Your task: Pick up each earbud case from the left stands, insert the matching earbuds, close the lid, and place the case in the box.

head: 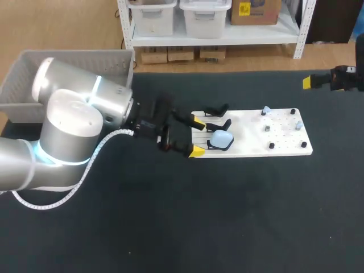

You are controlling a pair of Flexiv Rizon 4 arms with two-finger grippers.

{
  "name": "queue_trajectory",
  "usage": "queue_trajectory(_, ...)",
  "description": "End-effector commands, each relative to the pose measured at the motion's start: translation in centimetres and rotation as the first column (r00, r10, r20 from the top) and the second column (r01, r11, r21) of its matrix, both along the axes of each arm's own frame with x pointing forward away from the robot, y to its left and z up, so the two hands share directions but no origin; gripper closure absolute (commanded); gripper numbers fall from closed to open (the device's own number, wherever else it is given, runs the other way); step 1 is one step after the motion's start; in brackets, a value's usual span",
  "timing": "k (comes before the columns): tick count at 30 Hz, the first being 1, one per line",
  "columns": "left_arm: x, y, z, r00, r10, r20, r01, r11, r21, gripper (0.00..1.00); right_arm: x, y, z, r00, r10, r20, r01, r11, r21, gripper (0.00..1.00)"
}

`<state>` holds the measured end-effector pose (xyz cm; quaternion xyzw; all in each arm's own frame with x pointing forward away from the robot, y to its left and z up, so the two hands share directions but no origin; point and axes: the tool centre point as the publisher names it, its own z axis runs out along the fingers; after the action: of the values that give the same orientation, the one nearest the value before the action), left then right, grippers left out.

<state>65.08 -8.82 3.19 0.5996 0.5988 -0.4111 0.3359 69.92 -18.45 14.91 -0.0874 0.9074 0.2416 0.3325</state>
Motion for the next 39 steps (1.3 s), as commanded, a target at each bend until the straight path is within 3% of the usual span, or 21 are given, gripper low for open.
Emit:
queue_trajectory(1, 0.9, -0.9, -0.7, 1.000, -0.019, -0.007, 0.019, 1.000, -0.007, 0.16, 0.0, 0.0, 0.0, 1.000, 0.000, -0.001, 0.000, 1.000, 0.000, 0.00)
queue_trajectory(7, 1.1, -1.6, -1.2, 0.999, -0.046, -0.021, 0.046, 0.999, -0.017, 0.23, 0.0, 0.0, 0.0, 1.000, 0.000, -0.001, 0.000, 1.000, 0.000, 0.00)
queue_trajectory(14, 1.1, -2.2, -1.3, 0.998, -0.060, -0.025, 0.059, 0.998, -0.029, 0.17, 0.0, 0.0, 0.0, 1.000, 0.000, -0.001, 0.000, 1.000, 0.000, 0.00)
queue_trajectory(39, 0.8, -3.7, -1.9, 0.996, -0.074, -0.043, 0.072, 0.996, -0.052, 0.28, 0.0, 0.0, 0.0, 1.000, 0.000, -0.001, 0.000, 1.000, 0.000, 0.00)
